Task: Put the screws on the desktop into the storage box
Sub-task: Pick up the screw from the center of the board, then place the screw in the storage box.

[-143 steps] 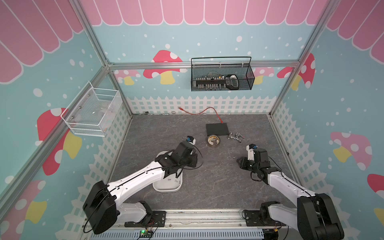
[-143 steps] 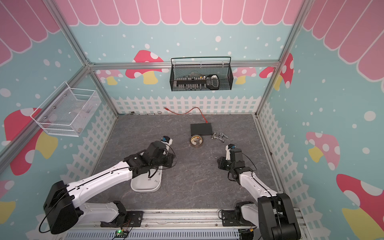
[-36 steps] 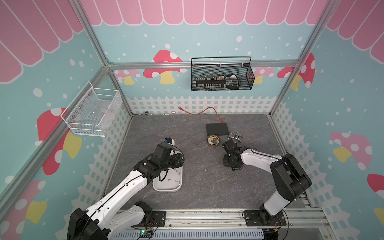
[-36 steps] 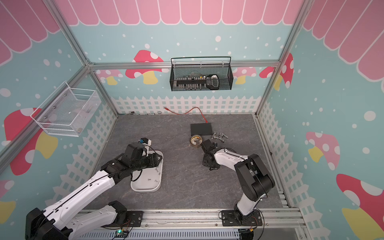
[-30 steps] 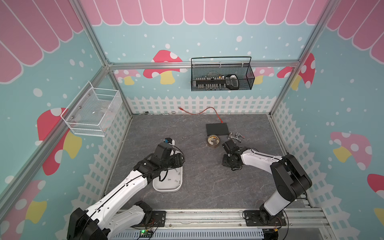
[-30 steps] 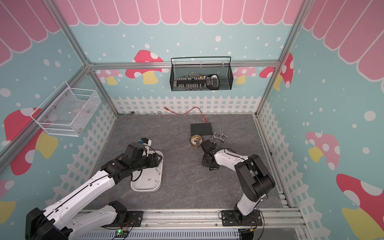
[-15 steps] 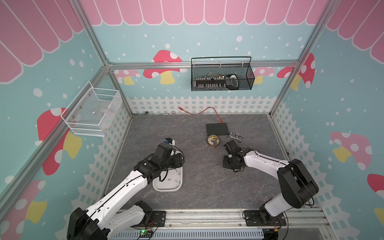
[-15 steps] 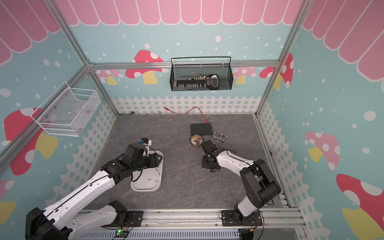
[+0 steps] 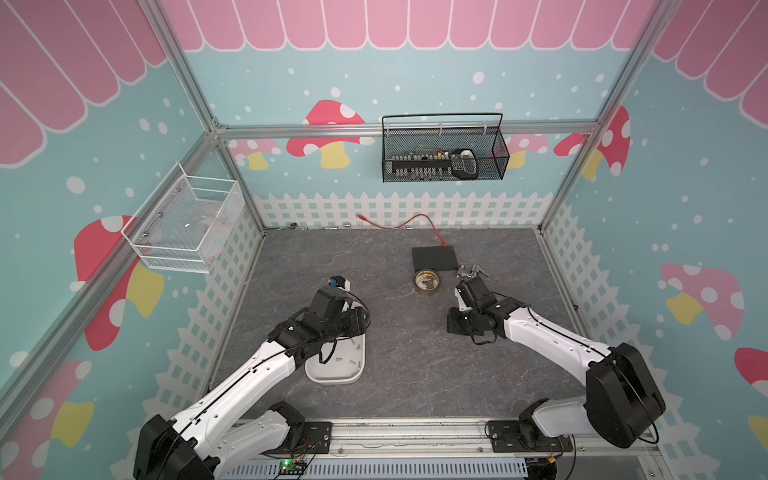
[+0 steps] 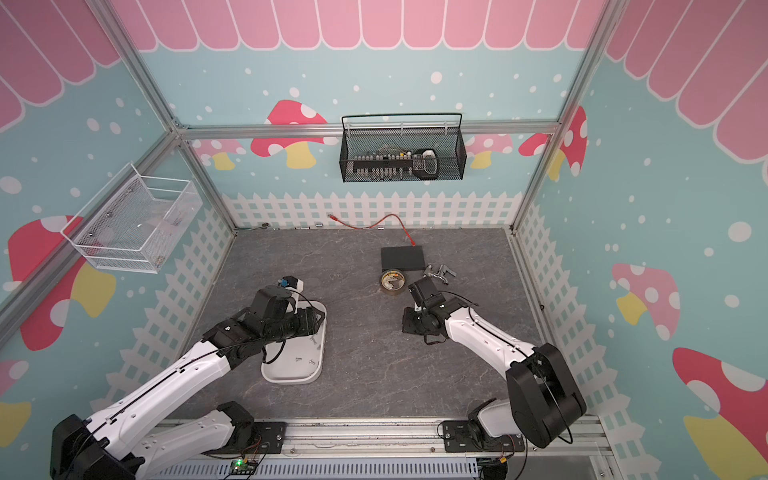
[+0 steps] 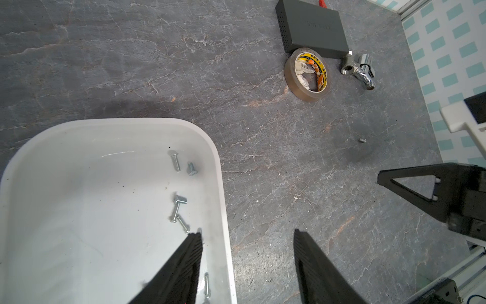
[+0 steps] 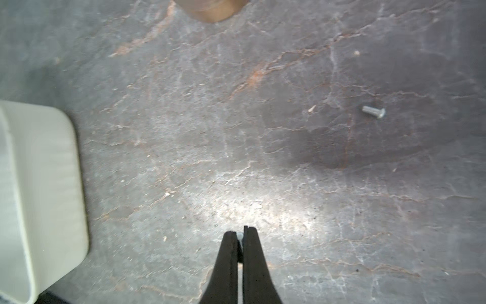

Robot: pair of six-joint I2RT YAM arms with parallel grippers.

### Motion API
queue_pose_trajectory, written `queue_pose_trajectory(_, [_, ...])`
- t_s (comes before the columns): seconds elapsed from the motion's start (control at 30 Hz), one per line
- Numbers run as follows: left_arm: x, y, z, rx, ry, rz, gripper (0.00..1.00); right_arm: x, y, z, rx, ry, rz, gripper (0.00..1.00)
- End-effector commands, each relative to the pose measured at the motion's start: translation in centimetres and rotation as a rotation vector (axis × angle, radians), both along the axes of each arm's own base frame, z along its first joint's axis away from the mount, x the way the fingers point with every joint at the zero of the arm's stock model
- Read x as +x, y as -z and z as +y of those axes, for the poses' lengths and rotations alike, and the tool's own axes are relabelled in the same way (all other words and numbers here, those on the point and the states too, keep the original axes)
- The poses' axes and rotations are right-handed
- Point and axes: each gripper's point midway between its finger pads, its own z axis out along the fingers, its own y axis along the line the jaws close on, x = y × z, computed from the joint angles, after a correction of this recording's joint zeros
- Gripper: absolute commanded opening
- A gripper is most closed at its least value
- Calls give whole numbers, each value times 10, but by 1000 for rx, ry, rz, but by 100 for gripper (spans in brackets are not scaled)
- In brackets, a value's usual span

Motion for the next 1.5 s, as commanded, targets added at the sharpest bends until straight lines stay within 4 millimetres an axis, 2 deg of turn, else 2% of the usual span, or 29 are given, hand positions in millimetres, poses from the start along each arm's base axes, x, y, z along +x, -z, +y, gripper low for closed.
queue_pose_trajectory(0.0, [-1,-2,6,15,-23,-15,60,-10,-35,44,203,-132,-37,2])
queue_pose_trajectory(0.13, [0,-11,12,13,-54,-45,60,-23,-66,96,362,-225,-84,2])
queue_pose_trajectory(0.27, [0,-19,19,11,-90,-75,60,-38,-78,150,428,-312,-90,2])
queue_pose_trajectory(0.43, [0,-33,31,11,-143,-130,60,-52,-79,212,450,-408,-94,3])
queue_pose_trajectory(0.53, [-1,-39,34,5,-155,-150,60,-57,-69,241,419,-458,-68,5])
queue_pose_trajectory(0.63, [-2,-43,37,1,-168,-166,62,-62,-58,262,400,-492,-49,5])
queue_pose_trajectory(0.73, [-2,-44,39,2,-173,-169,63,-57,-54,272,374,-492,-86,5])
queue_pose_trajectory(0.77, [-2,-43,38,2,-173,-167,63,-54,-52,273,362,-491,-92,10])
queue_pose_trajectory(0.83, [-2,-42,39,6,-175,-164,63,-50,-48,273,331,-492,-97,25])
queue_pose_trajectory(0.9, [-2,-42,39,6,-176,-163,63,-46,-50,271,303,-497,-126,32])
queue_pose_trajectory(1.0, [-2,-41,39,6,-175,-161,64,-33,-57,257,232,-476,-202,37])
queue_pose_trajectory(1.13, [-2,-40,36,3,-162,-154,64,-10,-60,211,135,-409,-255,37])
queue_pose_trajectory(1.23, [-4,-42,24,-19,-102,-154,63,10,-62,150,95,-306,-286,37])
queue_pose_trajectory(1.37, [-10,-39,3,-50,-2,-134,62,39,-61,36,6,-85,-357,37])
queue_pose_trajectory(1.43, [-13,-33,-14,-56,63,-98,60,47,-58,-15,-51,11,-386,37])
queue_pose_trajectory(1.47, [-14,-31,-22,-53,84,-83,59,48,-53,-33,-67,42,-385,38])
